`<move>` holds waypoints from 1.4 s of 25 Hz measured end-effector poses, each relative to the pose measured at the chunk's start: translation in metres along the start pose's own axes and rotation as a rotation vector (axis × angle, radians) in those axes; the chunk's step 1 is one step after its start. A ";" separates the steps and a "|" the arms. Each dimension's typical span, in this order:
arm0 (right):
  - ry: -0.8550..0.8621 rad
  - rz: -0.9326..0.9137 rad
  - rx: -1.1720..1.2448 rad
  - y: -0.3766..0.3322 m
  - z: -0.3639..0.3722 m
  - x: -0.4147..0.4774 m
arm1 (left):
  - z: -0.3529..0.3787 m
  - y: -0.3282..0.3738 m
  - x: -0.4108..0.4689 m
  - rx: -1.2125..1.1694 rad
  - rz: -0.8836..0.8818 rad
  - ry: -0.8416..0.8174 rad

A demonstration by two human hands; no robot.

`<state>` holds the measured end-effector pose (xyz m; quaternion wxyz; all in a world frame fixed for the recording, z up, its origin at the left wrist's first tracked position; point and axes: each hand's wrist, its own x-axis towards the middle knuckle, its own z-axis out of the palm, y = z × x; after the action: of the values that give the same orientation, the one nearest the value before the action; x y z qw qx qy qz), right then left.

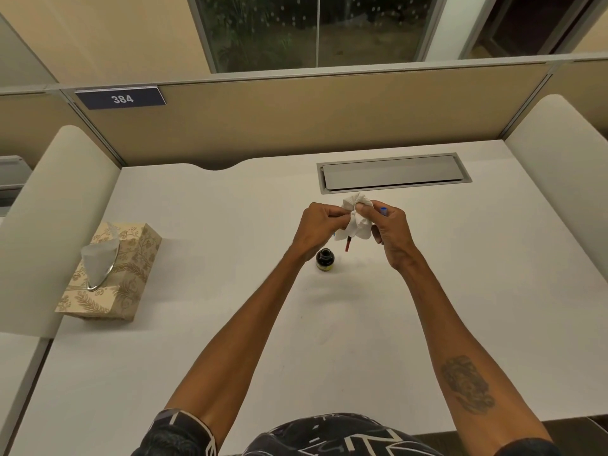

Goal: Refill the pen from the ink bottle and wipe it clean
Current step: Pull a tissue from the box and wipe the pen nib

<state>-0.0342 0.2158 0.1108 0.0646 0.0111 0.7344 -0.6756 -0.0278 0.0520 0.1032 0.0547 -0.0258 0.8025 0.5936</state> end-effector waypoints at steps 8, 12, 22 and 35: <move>0.019 -0.003 -0.027 -0.001 0.007 0.002 | 0.001 -0.004 0.003 -0.012 -0.055 0.068; 0.035 0.012 -0.006 0.002 0.008 0.005 | 0.004 -0.004 0.001 -0.005 -0.067 0.101; 0.160 0.034 0.064 0.012 0.010 0.010 | 0.010 -0.012 -0.006 -0.035 -0.109 0.295; 0.178 0.283 0.152 0.013 0.002 0.008 | 0.008 -0.011 -0.010 -0.167 -0.086 0.239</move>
<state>-0.0402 0.2145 0.0967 0.0928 0.1792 0.6749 -0.7097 -0.0163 0.0561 0.0921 -0.0180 -0.1350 0.7491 0.6483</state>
